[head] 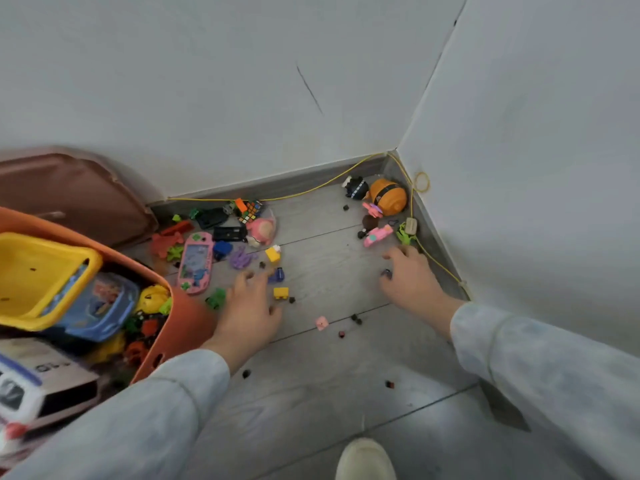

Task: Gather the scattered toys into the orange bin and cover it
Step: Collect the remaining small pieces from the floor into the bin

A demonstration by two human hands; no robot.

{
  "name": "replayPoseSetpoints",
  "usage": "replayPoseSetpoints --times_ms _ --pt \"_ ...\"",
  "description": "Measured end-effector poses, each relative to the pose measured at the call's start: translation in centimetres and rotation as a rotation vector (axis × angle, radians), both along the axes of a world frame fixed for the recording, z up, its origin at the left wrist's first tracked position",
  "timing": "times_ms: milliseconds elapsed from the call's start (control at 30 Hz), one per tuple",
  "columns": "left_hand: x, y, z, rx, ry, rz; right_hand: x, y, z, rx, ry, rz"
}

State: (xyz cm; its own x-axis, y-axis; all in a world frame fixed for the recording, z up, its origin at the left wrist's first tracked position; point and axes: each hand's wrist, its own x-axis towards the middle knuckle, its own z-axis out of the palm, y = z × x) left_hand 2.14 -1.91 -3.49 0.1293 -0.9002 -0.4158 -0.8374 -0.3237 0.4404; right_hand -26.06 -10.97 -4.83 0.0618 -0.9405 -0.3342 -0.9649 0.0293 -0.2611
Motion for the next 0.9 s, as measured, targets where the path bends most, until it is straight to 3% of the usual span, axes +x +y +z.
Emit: replayPoseSetpoints --times_ms 133,267,667,900 --pt "-0.4 1.3 -3.0 0.140 -0.009 0.065 -2.0 0.0 -2.6 0.142 -0.005 -0.255" --pt "-0.8 1.8 -5.1 0.199 -0.017 0.128 -2.5 -1.7 -4.5 0.188 -0.044 -0.322" --pt "-0.1 0.1 -7.7 0.097 0.120 0.208 0.4 -9.5 -6.3 -0.030 -0.205 -0.255" --pt "0.2 -1.0 -8.4 0.054 0.128 0.176 3.6 -9.6 -6.9 -0.021 -0.019 0.007"
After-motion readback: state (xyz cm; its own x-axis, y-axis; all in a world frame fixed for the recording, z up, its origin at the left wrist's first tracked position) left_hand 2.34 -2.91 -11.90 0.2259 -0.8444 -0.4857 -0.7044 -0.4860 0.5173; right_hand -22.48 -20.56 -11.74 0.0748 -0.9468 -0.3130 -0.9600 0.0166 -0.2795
